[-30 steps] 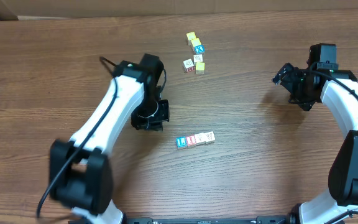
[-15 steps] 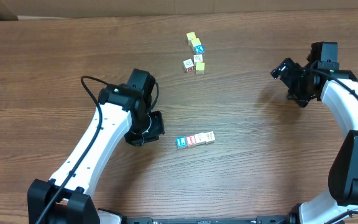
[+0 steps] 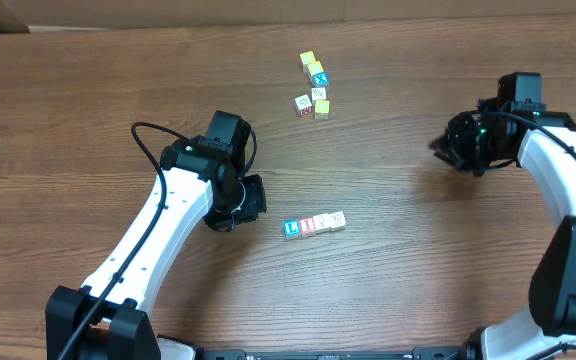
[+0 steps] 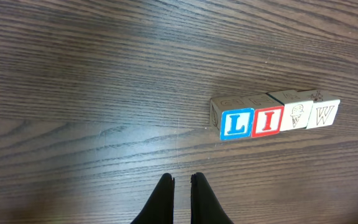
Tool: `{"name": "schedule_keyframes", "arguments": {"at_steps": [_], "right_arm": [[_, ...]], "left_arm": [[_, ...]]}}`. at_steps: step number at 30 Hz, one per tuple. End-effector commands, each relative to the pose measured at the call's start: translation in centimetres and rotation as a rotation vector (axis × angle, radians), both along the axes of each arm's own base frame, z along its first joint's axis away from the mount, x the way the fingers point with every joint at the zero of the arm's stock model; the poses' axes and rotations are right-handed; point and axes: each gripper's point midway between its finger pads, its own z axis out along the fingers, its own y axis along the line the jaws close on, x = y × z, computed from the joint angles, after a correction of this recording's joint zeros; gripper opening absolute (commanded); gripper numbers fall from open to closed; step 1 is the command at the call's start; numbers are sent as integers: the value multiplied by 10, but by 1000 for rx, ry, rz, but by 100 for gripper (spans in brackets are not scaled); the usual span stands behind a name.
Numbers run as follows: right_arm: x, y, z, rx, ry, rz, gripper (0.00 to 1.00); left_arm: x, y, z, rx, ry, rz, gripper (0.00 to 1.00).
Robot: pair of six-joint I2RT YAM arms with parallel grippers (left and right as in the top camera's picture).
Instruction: Flip 4 blocks
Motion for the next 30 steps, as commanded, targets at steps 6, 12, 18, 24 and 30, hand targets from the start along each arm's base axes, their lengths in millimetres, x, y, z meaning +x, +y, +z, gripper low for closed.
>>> {"name": "schedule_keyframes", "arguments": {"at_steps": [6, 12, 18, 24, 30], "right_arm": [[-24, 9, 90, -237, -119, 80, 4], [-66, 62, 66, -293, -5, 270, 4], [-93, 107, 33, -304, 27, 367, 4], [-96, 128, 0, -271, 7, 323, 4], [-96, 125, -21, -291, 29, 251, 4]], "left_arm": [[6, 1, 0, 15, -28, 17, 4], [8, 1, 0, 12, -34, 30, 4], [-4, -3, -12, 25, -4, 10, 4], [-10, -10, -30, 21, -3, 16, 4], [-6, -14, -43, 2, -29, 60, 4]]}}
